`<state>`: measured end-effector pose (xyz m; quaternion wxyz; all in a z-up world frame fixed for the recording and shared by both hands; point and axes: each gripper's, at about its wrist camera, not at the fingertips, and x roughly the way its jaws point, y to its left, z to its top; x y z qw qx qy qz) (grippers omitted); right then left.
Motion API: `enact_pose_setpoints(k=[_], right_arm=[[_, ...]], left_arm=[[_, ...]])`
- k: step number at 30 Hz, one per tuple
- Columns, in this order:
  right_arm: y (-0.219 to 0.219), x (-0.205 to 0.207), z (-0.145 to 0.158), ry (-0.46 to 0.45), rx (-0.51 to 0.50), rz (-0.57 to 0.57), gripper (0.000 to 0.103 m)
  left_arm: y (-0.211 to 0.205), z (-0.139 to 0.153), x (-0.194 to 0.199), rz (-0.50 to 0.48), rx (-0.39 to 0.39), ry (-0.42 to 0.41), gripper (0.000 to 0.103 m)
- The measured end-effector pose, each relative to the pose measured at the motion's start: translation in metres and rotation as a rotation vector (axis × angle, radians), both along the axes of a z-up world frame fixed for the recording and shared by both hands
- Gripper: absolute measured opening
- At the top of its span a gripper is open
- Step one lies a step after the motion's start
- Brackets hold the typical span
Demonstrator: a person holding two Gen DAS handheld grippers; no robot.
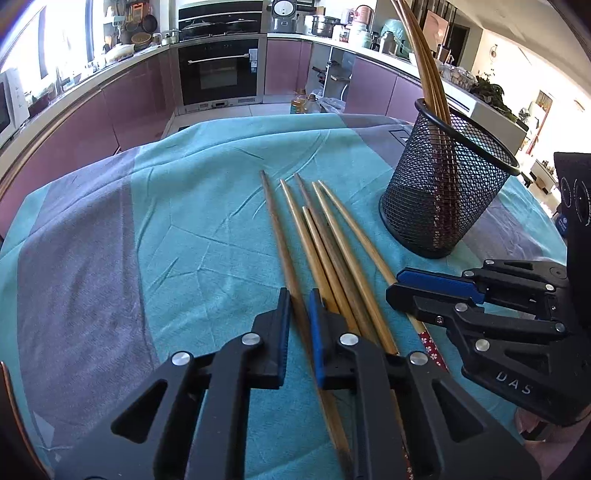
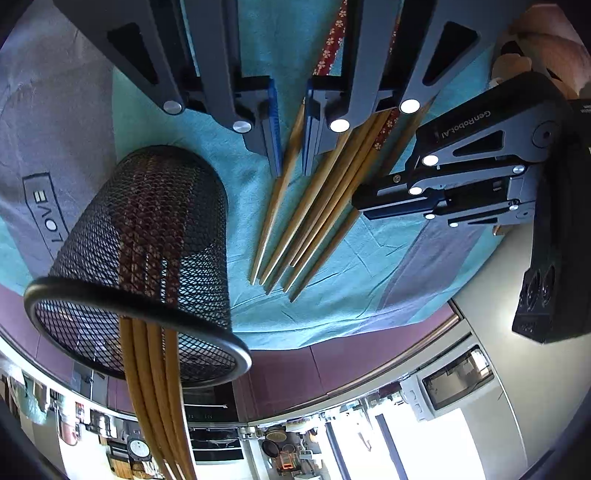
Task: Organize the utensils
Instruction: 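Grasp a third chopstick with the right gripper and lift it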
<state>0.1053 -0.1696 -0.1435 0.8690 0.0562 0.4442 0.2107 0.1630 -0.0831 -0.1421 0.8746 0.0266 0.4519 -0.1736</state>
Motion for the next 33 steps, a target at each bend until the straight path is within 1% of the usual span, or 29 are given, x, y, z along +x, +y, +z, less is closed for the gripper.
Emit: enact_pose_setpoints(k=[3,7,12,16,22,27,31,33], right_arm=[[-0.007,-0.001,-0.002,0.012,0.041,-0.020,0.008],[-0.016,-0.005,0.001,-0.001,0.064,-0.042,0.006],[-0.016,-0.014,0.008,-0.021,0.077,-0.003,0.006],[-0.011,-0.019,0.010,-0.021,0.070,0.030,0.006],[0.000,-0.015,0.005,0.004,0.036,0.059,0.006],[0.007,-0.011,0.002,0.012,0.004,0.061,0.007],[0.010,-0.007,0.002,0.007,-0.012,0.062,0.008],[0.010,-0.004,0.001,0.009,-0.012,0.061,0.008]], left_arm=[[0.003,0.000,-0.001,0.013,-0.020,0.007,0.009],[0.006,0.001,-0.004,0.022,-0.035,0.007,0.008],[0.010,0.007,-0.012,0.019,-0.061,-0.001,0.008],[0.010,0.009,-0.020,0.004,-0.066,0.000,0.008],[0.012,0.004,-0.031,-0.019,-0.060,0.014,0.008],[0.009,-0.003,-0.026,-0.040,-0.058,0.037,0.008],[0.008,-0.004,-0.019,-0.050,-0.050,0.037,0.009],[0.006,-0.004,-0.015,-0.060,-0.055,0.044,0.012]])
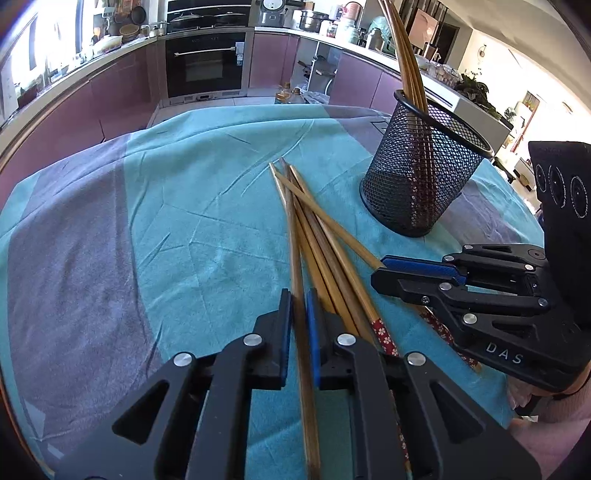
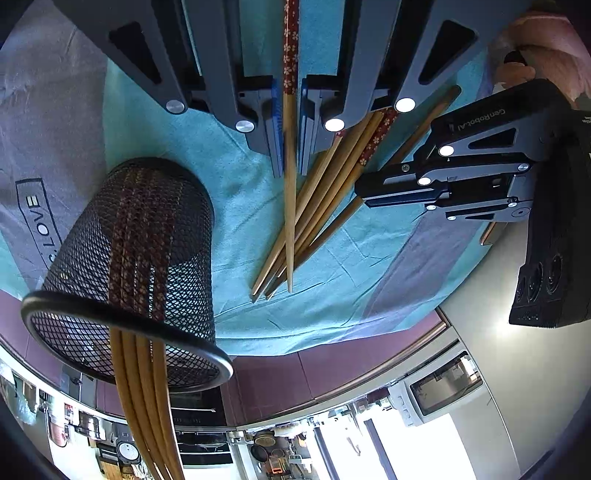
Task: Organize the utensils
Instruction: 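Grasp a third chopstick with the right gripper and lift it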
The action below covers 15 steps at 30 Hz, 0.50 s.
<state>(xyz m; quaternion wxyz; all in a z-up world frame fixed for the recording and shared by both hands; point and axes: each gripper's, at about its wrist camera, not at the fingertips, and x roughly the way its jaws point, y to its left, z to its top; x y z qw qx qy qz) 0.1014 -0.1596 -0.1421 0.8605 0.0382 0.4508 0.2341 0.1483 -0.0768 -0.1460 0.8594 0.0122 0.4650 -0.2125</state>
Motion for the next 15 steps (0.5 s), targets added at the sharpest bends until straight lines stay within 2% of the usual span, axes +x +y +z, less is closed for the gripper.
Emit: enact_pose_setpoints(k=[9,15], right_arm=[[-0.001,0.006,0.000,0.001,0.010,0.008,0.006],[-0.009,-0.003,0.011,-0.040,0.034,0.009,0.006]], left_arm=[[-0.004,-0.001,0.018,0.014,-0.016,0.013,0.011],[-0.003,0.003,0.015,0.029,-0.025,0.004,0.008]])
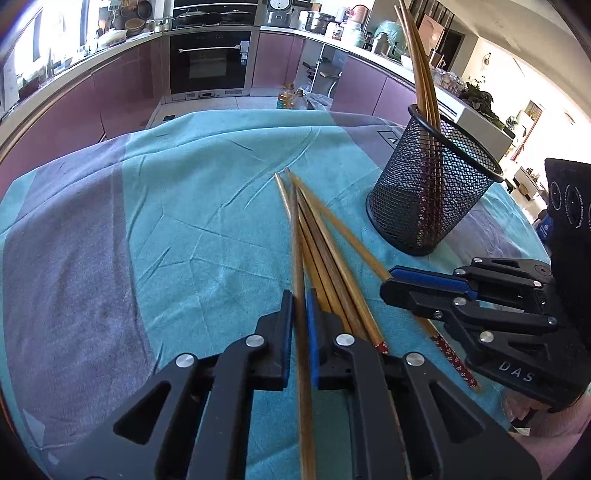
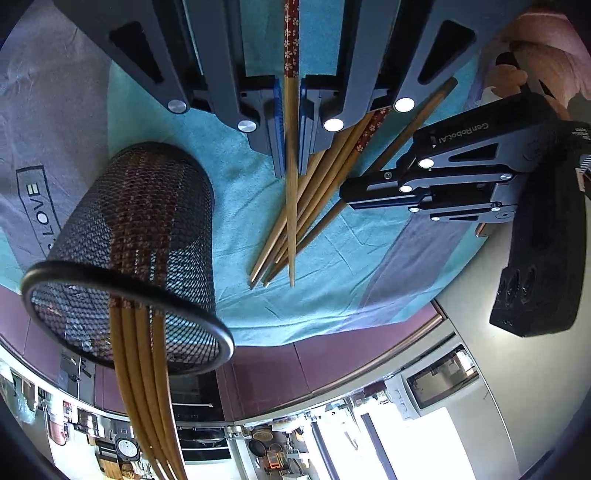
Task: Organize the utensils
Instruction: 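Grasp a third chopstick with the right gripper and lift it, then carry the chopstick over the black mesh cup and lower it in with the right gripper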
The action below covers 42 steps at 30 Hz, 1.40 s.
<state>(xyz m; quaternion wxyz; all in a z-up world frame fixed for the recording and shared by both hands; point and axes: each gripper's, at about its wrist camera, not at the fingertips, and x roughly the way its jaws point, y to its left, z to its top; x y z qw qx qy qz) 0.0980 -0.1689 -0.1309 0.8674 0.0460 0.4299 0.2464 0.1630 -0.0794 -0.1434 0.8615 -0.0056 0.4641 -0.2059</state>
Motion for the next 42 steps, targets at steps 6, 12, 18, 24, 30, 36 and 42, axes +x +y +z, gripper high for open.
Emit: enact_pose_setpoints(k=[6,12,18,24,30,36,42], right_arm=[[-0.010,-0.014,0.023,-0.068,0.031,0.014,0.006],[-0.027,-0.027,0.044,-0.125,0.064,-0.007,0.006],[-0.046,-0.036,0.066,-0.187,0.100,-0.033,0.006],[-0.065,-0.042,0.083,-0.232,0.129,-0.060,0.006],[-0.076,-0.041,0.103,-0.287,0.130,-0.082,0.006],[-0.088,-0.033,0.125,-0.347,0.119,-0.108,0.006],[-0.095,-0.025,0.141,-0.393,0.109,-0.116,0.006]], left_arm=[[0.004,0.017,-0.007,-0.002,-0.025,-0.038,0.008],[0.003,0.047,-0.018,-0.024,-0.075,-0.095,0.008],[0.002,0.080,-0.031,-0.052,-0.131,-0.159,0.008],[0.003,0.108,-0.041,-0.074,-0.168,-0.212,0.008],[0.000,0.129,-0.043,-0.079,-0.204,-0.260,0.008],[-0.008,0.153,-0.038,-0.091,-0.242,-0.307,0.008],[-0.016,0.178,-0.035,-0.107,-0.264,-0.347,0.008]])
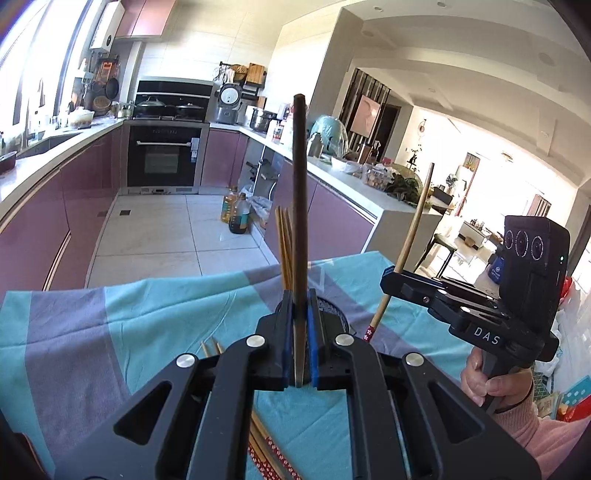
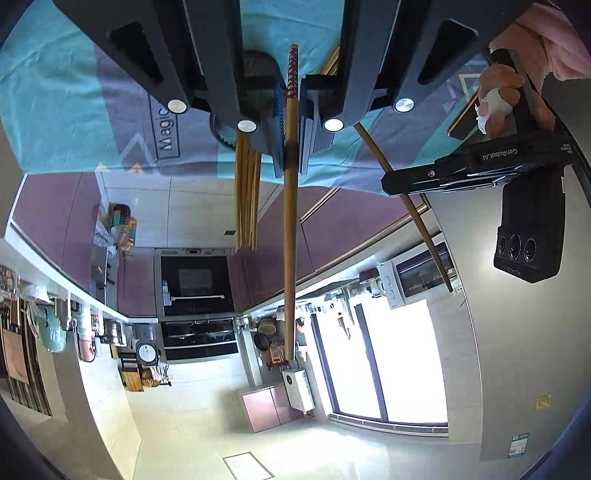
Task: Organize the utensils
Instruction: 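Carry the chopstick over the black mesh cup and lower it in with the right gripper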
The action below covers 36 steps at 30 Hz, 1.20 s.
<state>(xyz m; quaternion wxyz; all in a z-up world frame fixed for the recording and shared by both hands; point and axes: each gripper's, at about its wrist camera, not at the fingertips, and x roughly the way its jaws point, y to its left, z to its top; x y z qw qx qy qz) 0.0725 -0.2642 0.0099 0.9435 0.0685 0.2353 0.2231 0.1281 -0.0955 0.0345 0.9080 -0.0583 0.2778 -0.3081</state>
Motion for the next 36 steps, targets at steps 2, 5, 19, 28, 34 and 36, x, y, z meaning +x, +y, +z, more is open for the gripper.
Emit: enact_pose_setpoints(k=[2,5,19,28,34,36], right_arm=[[0.000,0.001,0.004,-0.009,0.000,0.001,0.006],[-0.001,0.004,0.011,-0.025,-0.004,0.000,0.006],[-0.003,0.027,0.011,-0.032,-0.032,-0.072,0.006],[0.002,0.049,-0.026,0.092,-0.089,-0.066,0.006],[0.002,0.059,-0.042,0.177,-0.107,-0.042,0.006],[0.002,0.061,-0.046,0.191,-0.109,-0.046,0.006]], left_arm=[[-0.002,0.006,0.001,-0.007,-0.007,-0.010,0.008],[-0.005,0.016,0.001,-0.012,-0.010,-0.032,0.008],[-0.035,0.035,0.011,-0.025,0.046,-0.060,0.008],[-0.054,0.002,0.022,-0.042,0.155,0.025,0.008],[-0.065,-0.009,0.030,-0.063,0.208,0.072,0.008],[-0.068,-0.012,0.033,-0.079,0.217,0.092,0.008]])
